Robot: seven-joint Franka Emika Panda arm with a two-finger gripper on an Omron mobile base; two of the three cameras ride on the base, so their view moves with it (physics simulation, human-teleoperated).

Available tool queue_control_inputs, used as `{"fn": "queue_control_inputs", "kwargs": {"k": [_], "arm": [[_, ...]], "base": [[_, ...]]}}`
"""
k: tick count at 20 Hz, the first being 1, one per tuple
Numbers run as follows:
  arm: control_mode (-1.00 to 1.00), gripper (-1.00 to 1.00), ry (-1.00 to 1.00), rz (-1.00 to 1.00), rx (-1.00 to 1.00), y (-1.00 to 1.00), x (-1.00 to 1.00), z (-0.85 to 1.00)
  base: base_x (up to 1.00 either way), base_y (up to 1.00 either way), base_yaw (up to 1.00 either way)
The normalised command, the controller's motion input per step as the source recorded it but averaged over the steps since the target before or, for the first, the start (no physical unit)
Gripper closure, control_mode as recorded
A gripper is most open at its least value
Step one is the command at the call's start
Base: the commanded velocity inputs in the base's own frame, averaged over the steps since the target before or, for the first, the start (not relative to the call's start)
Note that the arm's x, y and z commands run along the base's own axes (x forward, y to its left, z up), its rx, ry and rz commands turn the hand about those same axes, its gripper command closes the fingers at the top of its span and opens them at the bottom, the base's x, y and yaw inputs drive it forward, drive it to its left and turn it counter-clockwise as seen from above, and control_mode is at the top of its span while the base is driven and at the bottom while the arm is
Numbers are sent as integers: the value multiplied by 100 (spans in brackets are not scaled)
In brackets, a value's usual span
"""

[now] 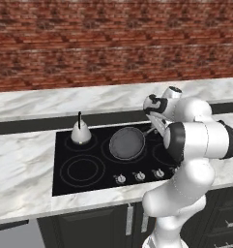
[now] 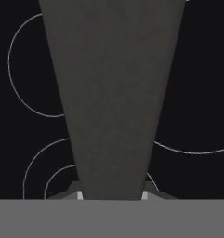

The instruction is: Pick the pan from the cabinet and place it on the stove. Then turn on the stove burner for the pan.

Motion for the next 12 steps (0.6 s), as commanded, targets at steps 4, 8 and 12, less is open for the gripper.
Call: {"fn": "queue_control_inputs", "kwargs": {"k": [4, 8, 12], "arm": [[-100, 100, 0, 0, 0, 0, 26, -40], [-100, 100, 0, 0, 0, 0, 35, -32], [-100, 100, 0, 0, 0, 0, 35, -26]], "base": [[0, 0, 0], [0, 0, 0], [0, 0, 0]]}}
